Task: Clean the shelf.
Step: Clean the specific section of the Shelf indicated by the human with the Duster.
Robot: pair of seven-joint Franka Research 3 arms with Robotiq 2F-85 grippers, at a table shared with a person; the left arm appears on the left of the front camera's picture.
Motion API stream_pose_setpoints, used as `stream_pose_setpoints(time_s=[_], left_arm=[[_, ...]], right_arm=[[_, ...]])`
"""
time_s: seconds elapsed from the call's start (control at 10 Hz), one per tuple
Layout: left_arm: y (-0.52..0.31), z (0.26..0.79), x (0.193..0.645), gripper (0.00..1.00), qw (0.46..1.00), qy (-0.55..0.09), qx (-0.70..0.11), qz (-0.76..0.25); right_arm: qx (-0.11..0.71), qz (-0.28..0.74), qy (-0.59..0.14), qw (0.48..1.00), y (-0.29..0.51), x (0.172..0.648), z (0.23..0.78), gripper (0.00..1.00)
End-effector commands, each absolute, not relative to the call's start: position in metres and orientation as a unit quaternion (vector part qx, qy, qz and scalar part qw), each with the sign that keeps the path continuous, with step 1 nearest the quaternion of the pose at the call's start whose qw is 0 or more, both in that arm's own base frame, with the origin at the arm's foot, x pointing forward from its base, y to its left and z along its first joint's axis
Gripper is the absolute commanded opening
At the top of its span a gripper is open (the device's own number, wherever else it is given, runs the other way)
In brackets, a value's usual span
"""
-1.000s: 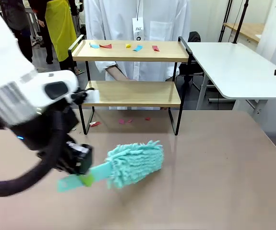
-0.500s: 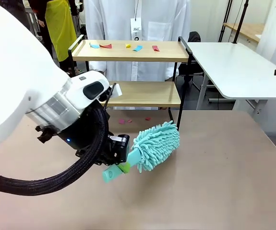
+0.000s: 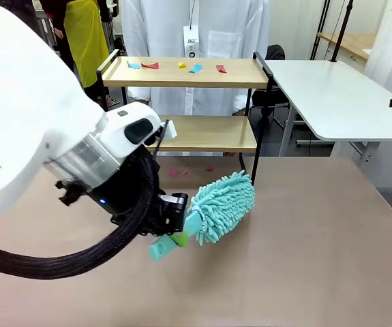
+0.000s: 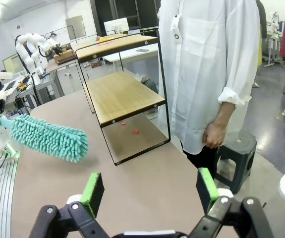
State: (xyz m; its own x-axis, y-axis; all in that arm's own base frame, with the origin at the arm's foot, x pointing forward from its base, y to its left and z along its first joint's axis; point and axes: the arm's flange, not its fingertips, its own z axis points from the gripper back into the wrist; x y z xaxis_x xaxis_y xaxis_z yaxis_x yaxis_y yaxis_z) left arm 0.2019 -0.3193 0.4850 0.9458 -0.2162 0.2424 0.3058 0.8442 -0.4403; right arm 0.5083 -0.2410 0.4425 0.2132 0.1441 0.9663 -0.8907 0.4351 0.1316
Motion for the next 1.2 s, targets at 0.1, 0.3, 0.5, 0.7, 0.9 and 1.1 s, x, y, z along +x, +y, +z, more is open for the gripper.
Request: stream_pose_setpoints(time_s=[0.1,0.3,0.5,0.7,0.9,1.1], left_arm=[[-0.363,0.461,0.213,0.13,0.962,-0.132,-0.228,-0.072],[-0.382,0.447,0.22,0.13,0.958,-0.159,-0.237,-0.043],[-0.406,0.429,0.229,0.13,0.951,-0.178,-0.251,-0.034],[-0.43,0.413,0.238,0.13,0.944,-0.213,-0.252,-0.004],[-0.449,0.4,0.25,0.13,0.939,-0.251,-0.235,0.026],[-0.465,0.39,0.262,0.13,0.934,-0.267,-0.235,0.036]], right_arm=[[0.371,0.381,-0.499,0.683,-0.24,0.508,0.445,1.0],[0.371,0.381,-0.499,0.683,-0.24,0.508,0.445,1.0],[0.371,0.381,-0.499,0.683,-0.24,0.508,0.445,1.0],[0.371,0.381,-0.499,0.683,-0.24,0.508,0.445,1.0],[0.371,0.381,-0.499,0.683,-0.24,0.508,0.445,1.0],[0.371,0.381,-0.499,0.683,-0.24,0.508,0.445,1.0]])
